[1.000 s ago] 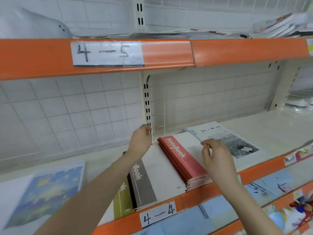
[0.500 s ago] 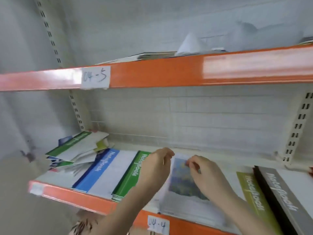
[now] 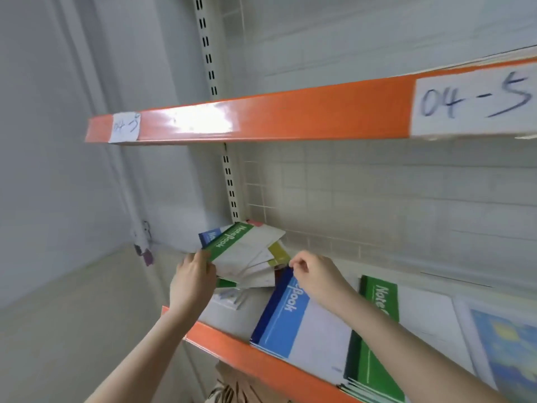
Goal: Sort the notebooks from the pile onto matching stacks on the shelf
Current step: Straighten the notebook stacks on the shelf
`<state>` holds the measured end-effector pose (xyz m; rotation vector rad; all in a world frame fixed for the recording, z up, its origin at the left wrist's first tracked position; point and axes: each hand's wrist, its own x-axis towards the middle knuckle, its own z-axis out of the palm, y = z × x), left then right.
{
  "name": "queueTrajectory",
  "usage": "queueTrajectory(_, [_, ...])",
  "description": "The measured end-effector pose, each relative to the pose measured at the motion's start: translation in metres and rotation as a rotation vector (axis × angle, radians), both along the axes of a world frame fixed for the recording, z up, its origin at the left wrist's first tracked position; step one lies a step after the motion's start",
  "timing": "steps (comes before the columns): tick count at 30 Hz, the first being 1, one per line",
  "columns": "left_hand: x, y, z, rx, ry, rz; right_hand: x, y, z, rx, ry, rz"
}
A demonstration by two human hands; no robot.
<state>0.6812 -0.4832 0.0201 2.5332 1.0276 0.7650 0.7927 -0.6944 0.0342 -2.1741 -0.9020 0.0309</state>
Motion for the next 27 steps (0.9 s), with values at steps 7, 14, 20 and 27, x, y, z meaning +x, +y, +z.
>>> queueTrajectory(7, [0.019,0.065,-0.009,-0.240,-0.001,0.114,0.014,0.090,-0.018,-0.135,-0.029,-0.229])
queueTrajectory(14, [0.035,0.076,-0.019,-0.373,-0.017,-0.019,0.022,0.093,-0.047,-0.105,-0.162,-0.305])
queueTrajectory(20, [0.040,0.078,0.000,-0.588,-0.125,-0.091,0.022,0.092,-0.045,-0.019,-0.104,-0.262])
queueTrajectory(27, [0.040,0.069,0.031,-0.999,-0.295,-0.177,0.018,0.088,-0.039,0.006,-0.092,-0.229])
